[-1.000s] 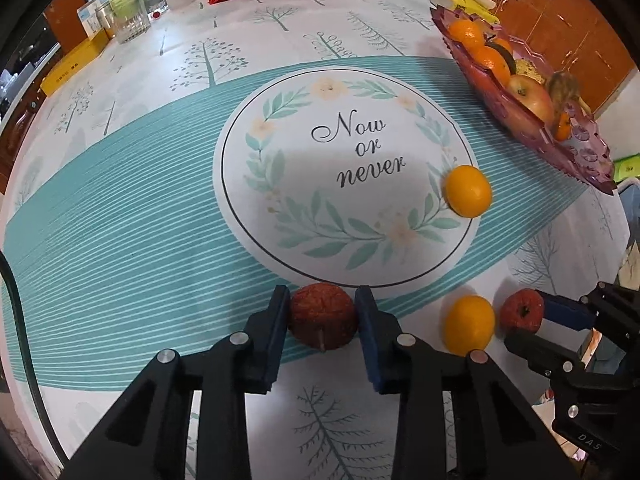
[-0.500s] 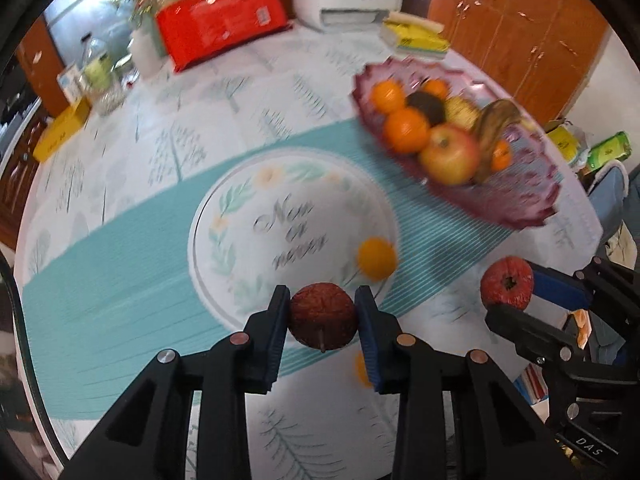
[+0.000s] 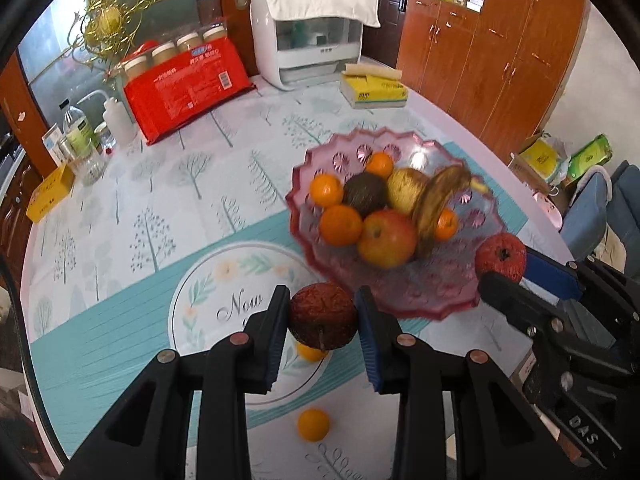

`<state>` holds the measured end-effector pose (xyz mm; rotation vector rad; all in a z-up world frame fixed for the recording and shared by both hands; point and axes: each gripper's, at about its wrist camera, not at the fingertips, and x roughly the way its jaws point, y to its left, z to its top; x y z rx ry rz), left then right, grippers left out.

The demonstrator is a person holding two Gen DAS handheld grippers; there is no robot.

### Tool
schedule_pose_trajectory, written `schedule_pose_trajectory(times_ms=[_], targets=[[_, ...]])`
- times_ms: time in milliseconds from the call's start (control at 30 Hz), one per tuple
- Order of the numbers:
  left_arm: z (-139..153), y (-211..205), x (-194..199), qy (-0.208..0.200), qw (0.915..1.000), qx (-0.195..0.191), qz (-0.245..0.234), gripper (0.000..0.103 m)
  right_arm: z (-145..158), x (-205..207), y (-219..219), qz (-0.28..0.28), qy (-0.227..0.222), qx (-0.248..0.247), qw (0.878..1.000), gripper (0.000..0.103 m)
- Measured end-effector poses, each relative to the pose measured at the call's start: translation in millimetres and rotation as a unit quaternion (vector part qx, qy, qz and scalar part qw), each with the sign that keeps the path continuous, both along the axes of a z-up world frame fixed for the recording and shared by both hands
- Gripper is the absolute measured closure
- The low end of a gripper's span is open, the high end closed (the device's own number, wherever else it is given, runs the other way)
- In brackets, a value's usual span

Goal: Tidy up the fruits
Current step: 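Carry the red fruit with the left tool while the right tool carries its red fruit over the bowl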

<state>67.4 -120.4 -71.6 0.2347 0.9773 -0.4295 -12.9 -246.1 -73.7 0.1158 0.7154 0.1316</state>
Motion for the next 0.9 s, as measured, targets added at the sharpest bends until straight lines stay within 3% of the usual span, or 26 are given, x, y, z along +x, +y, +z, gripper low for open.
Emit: schedule_pose_trajectory(times_ms=[400, 900], targets=[[-5.6, -42.6, 45.0, 0.000, 0.9996, 0.020, 0.021, 0.071, 8.7, 50.8, -55.1, -0.089, -0.002, 0.008, 0.996, 0.072], [-54.7, -83.2, 90.5, 0.038, 0.9964, 0.069, 0.032, 0.071, -32.8, 108.7, -87.7, -0.124, 0.038, 0.043, 0.991, 0.071]])
